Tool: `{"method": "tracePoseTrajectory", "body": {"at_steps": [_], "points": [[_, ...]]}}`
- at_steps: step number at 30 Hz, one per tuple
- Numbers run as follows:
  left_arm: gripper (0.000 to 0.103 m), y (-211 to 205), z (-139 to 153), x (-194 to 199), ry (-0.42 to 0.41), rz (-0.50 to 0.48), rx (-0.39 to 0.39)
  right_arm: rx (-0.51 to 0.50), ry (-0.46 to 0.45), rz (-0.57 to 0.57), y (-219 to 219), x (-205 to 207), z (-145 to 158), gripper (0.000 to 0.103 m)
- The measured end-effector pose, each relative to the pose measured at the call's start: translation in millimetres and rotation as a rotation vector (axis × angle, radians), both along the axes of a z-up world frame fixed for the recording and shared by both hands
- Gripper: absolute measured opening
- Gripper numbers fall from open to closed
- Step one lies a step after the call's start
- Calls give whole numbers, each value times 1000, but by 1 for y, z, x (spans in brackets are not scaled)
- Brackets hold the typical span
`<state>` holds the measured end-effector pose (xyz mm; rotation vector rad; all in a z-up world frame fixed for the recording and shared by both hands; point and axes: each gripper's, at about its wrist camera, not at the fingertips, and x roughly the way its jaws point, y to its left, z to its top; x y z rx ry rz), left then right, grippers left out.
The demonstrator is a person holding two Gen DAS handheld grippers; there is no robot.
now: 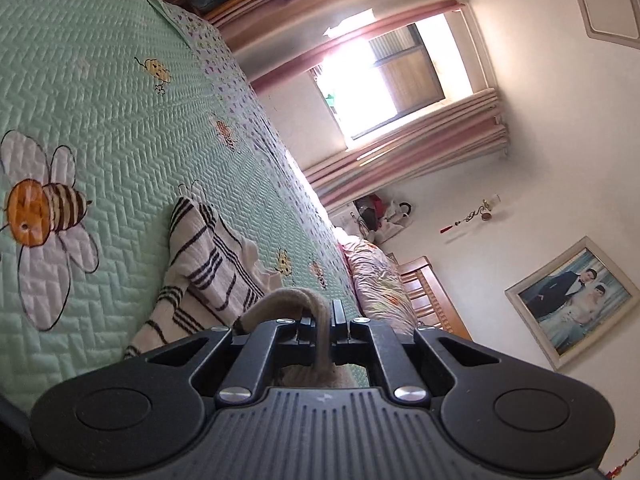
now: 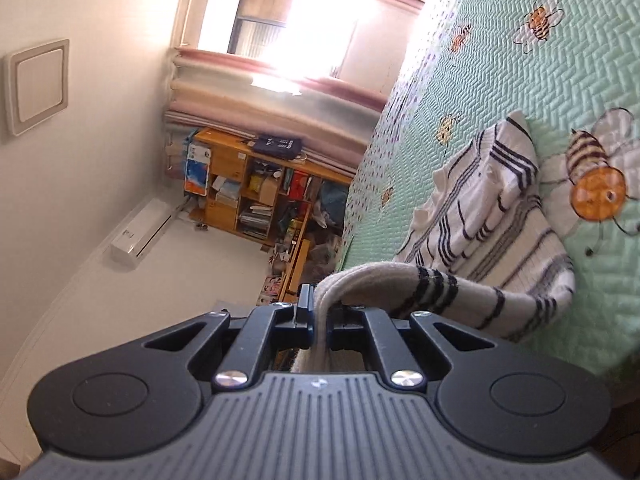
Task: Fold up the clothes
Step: 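Lift the held hem with both grippers and carry it toward the collar, then lower the hem onto the sweater body near the collar with both grippers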
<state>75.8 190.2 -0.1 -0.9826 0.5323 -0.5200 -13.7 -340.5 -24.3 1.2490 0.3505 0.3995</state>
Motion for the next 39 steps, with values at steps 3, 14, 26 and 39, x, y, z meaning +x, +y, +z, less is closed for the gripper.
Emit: {"method": "tracePoseTrajectory", "body": {"at_steps": [3,14,26,39], "points": [[6,-13,8,43,32,5,34,14,25,-11,-4,38,2,7],[6,-73,-10,227,147,-25,161,118,198,-54,-29,184,-39,7],[11,-94,-96,358,352,-39,229,269,380,-119,-61,290,-137,13],[29,-55,-77,314,228,-24,168,151,222,-57,-55,254,-113,37]]}}
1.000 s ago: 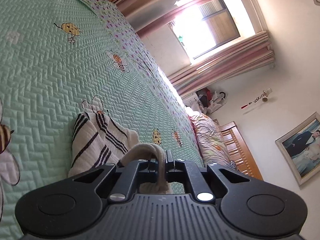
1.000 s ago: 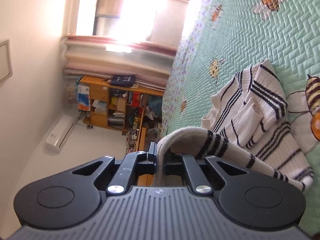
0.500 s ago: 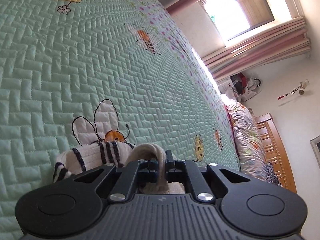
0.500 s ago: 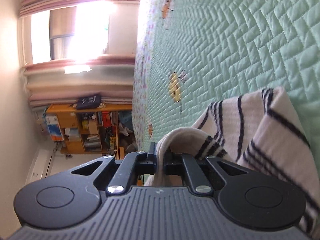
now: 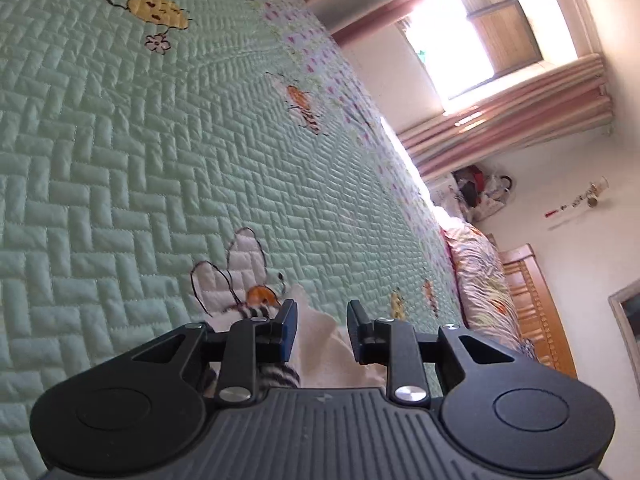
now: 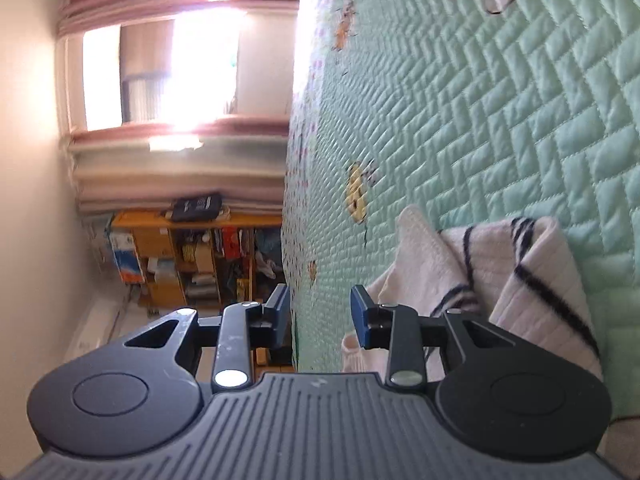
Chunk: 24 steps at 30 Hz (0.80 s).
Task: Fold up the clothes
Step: 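Lower the hem onto the sweater body near the collar with both grippers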
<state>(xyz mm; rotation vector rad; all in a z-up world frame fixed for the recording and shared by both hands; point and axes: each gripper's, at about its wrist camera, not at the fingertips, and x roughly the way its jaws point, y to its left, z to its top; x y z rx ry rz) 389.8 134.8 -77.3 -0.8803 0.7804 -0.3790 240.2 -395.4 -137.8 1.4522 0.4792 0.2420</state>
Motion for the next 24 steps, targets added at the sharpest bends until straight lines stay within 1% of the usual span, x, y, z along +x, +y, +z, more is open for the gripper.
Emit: {"method": "tracePoseTrajectory", "body": {"at_steps": [1,4,6,7,8,9,10,11,12,13,14,15,16,17,18,19,20,21,22,23,24], "points": [[29,-3,4,-12,-21,-21,14,-34,-23,36,10,-5,7,37],[29,-26,13,-49,-91,-111,96,-154,-82,148,43,-16,22,38],[29,-50,7,-63,-121,-182,180,-245,-109,221,68,-20,27,38],[29,-61,3,-68,-133,-213,222,-316,-115,254,78,-19,27,38],[29,-70,-4,-69,-137,-227,288,-402,-119,286,88,-18,28,38],[27,-76,-14,-69,-133,-224,380,-462,-103,290,90,-16,25,38],[17,-76,-24,-66,-122,-212,427,-506,-76,277,88,-14,18,36],[8,-66,-35,-62,-100,-189,413,-550,-48,264,85,-12,12,32],[2,-52,-41,-60,-87,-166,357,-570,-27,233,74,-14,8,17],[2,-38,-47,-58,-74,-144,300,-574,-11,191,59,-17,4,8],[2,-26,-48,-57,-61,-115,256,-579,5,148,43,-19,0,8],[1,-21,-42,-59,-70,-100,248,-588,16,112,30,-25,0,10],[5,-17,-37,-61,-80,-86,241,-603,23,79,22,-33,3,13],[12,-17,-27,-66,-132,-99,241,-627,15,55,18,-40,8,16],[25,-21,-18,-71,-179,-107,250,-655,-9,46,19,-46,13,24],[32,-30,-11,-74,-213,-120,265,-676,-41,45,25,-48,20,36],[34,-39,-4,-77,-246,-133,280,-685,-70,47,34,-46,26,42],[39,-52,-2,-77,-263,-150,316,-677,-98,59,44,-43,28,50],[43,-66,0,-76,-280,-168,352,-660,-127,76,55,-39,29,50],[43,-79,-4,-74,-280,-190,402,-648,-161,105,68,-31,31,50],[43,-87,-10,-71,-269,-207,436,-662,-181,129,79,-23,30,50]]}}
